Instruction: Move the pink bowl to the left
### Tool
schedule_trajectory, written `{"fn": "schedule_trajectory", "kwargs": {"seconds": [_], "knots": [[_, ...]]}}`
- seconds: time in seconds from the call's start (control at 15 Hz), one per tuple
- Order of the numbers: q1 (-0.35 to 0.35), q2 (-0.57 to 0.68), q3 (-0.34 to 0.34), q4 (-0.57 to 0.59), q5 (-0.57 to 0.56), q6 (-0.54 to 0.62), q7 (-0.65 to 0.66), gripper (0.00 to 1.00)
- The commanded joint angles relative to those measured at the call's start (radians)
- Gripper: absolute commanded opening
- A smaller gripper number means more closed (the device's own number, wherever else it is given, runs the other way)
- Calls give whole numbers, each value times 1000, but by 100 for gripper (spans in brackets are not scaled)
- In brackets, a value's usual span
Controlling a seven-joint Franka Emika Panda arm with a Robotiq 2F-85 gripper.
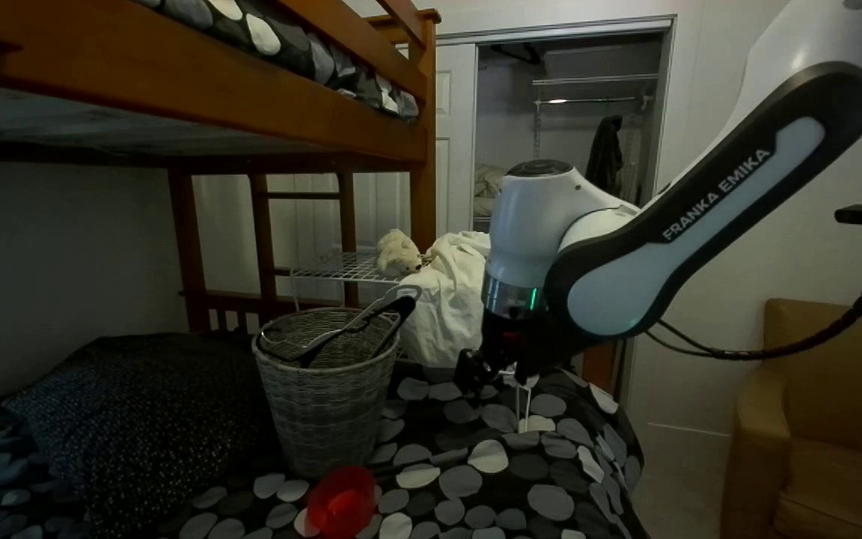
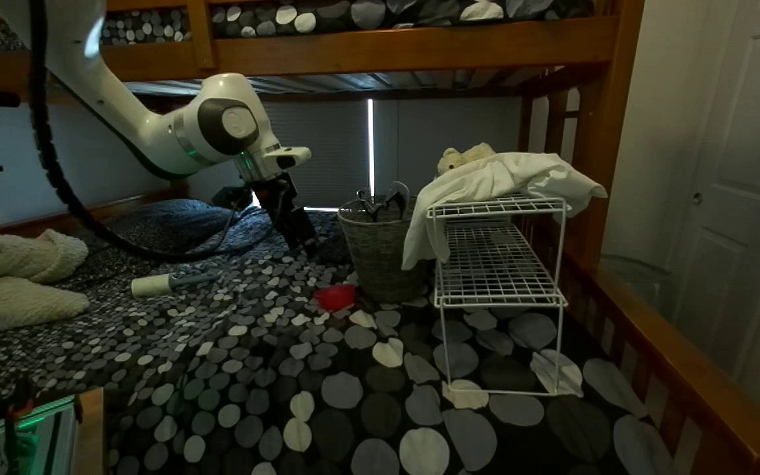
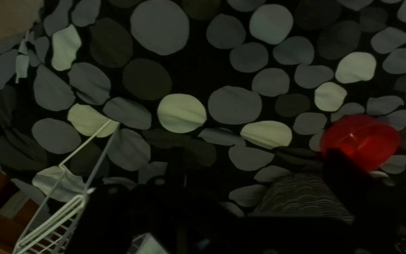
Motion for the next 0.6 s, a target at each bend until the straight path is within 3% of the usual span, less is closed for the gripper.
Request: {"fn": "schedule_trajectory", "kwargs": {"seconds": [0.0,0.13,0.33,0.4,0.47,0.53], "knots": [[-97,148,133,96,-200,53,275,100],[-85,220,137,184,-372,-14,444,100],[-14,397,119,320,-601,-127,680,100],[10,458,122,360,-617,-164,675,100],[146,506,4,397,-585,-171,638,100],[121,364,-15,298,-529,-105,601,100]]}}
